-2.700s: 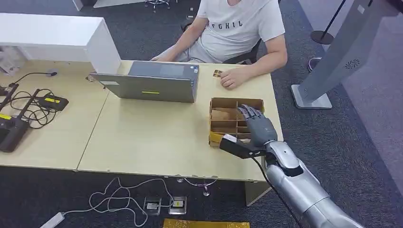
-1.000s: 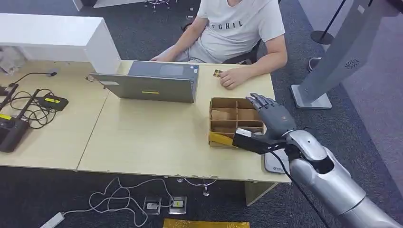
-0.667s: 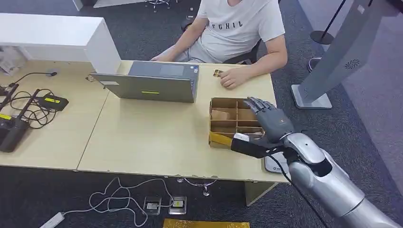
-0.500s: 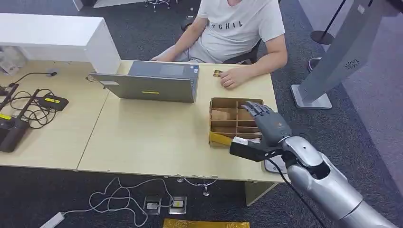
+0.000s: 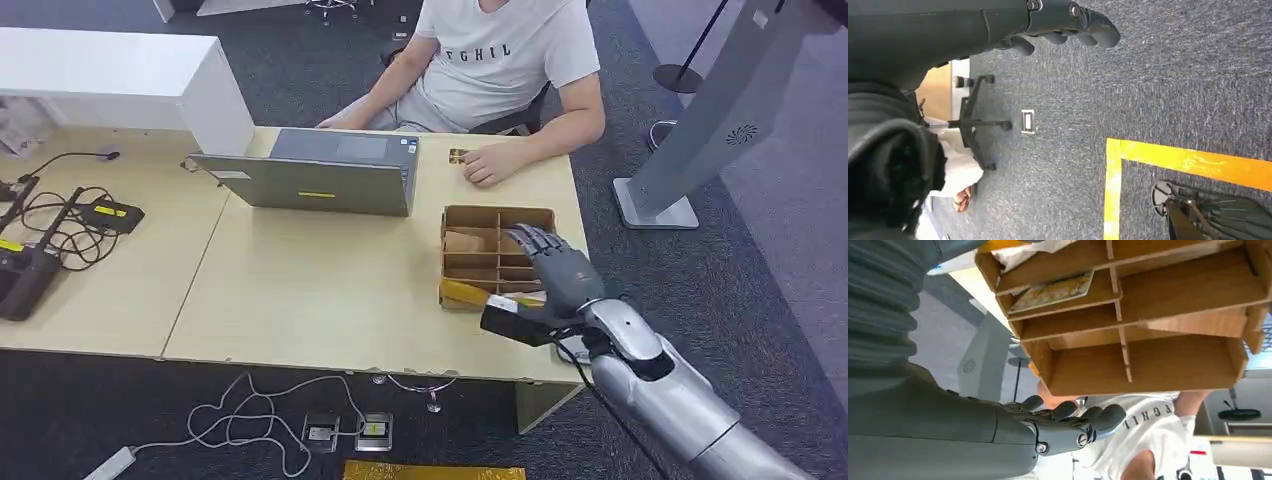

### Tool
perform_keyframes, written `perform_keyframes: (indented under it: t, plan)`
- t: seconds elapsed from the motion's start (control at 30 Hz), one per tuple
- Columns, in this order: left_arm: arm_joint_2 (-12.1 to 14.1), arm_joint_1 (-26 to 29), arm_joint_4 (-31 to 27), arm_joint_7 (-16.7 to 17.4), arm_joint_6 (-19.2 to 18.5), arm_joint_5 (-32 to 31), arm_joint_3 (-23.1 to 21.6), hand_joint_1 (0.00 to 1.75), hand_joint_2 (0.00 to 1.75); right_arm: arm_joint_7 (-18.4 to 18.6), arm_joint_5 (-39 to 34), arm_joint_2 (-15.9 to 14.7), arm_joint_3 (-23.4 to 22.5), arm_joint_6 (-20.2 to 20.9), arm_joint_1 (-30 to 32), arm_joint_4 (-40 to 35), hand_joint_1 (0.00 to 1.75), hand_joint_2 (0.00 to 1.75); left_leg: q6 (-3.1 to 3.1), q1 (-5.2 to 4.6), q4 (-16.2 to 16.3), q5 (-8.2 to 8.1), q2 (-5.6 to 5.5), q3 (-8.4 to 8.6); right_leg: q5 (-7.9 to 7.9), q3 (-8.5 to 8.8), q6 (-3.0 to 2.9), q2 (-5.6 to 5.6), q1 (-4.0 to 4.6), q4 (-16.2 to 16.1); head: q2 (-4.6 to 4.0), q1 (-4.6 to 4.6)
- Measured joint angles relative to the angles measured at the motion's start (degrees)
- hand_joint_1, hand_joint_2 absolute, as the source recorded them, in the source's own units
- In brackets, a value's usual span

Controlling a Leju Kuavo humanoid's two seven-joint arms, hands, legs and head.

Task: Pass the card to the sensor for recognition and then transmit it.

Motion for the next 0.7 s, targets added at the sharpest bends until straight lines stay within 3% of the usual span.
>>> perform_keyframes:
  t: [0.7]
  plan:
    - [-0.02,0.0,0.0,0.17,0.07,-0.09,0.0,0.0,0.0,1.27,1.68,1.05,-0.15,2.32,0.79,0.87,0.0,1.75,0.0,0.0,0.0,0.0,0.0,0.01,0.0,0.0,0.0,0.01,0.0,0.0,0.0,0.0]
